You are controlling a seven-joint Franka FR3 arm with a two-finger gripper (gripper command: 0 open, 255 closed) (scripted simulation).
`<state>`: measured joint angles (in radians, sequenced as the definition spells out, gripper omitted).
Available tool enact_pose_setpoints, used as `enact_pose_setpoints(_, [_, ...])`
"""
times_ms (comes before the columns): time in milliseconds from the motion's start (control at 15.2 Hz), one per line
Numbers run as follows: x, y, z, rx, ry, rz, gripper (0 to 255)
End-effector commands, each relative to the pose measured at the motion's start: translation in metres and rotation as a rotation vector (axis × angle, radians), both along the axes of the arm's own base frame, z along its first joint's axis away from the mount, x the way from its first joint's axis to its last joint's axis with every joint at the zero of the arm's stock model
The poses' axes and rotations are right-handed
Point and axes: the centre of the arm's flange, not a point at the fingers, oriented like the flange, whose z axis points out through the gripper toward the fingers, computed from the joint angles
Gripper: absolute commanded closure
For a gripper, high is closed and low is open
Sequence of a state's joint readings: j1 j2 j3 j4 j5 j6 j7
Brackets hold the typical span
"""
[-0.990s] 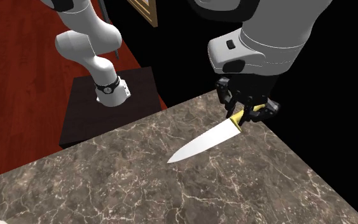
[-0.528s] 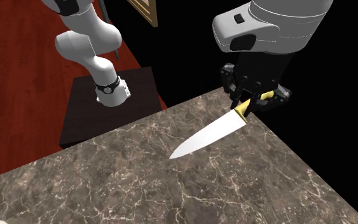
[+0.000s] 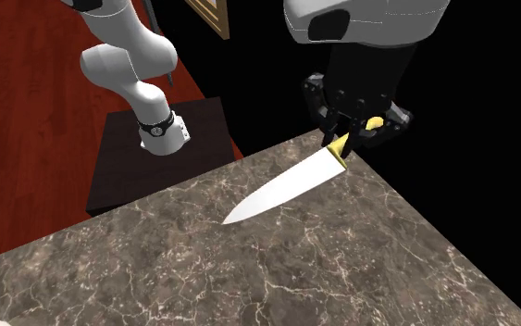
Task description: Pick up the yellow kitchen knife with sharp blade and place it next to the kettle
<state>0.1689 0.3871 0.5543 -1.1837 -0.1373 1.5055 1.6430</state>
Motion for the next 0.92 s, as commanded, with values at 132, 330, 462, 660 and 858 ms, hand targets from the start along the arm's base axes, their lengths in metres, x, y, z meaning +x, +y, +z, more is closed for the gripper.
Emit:
enact_pose_setpoints(132, [-0.008,-0.050,0.000,0.000,0.000,0.000,255])
enact_pose_setpoints(330, [-0.015,-0.089,0.000,0.000,0.000,0.000,255])
enact_pose_setpoints(462, [-0.019,-0.115,0.000,0.000,0.000,0.000,255])
enact_pose_setpoints(660, [-0.025,-0.154,0.000,0.000,0.000,0.000,255])
enact_pose_setpoints(858, [-0.031,-0.193,0.000,0.000,0.000,0.000,255])
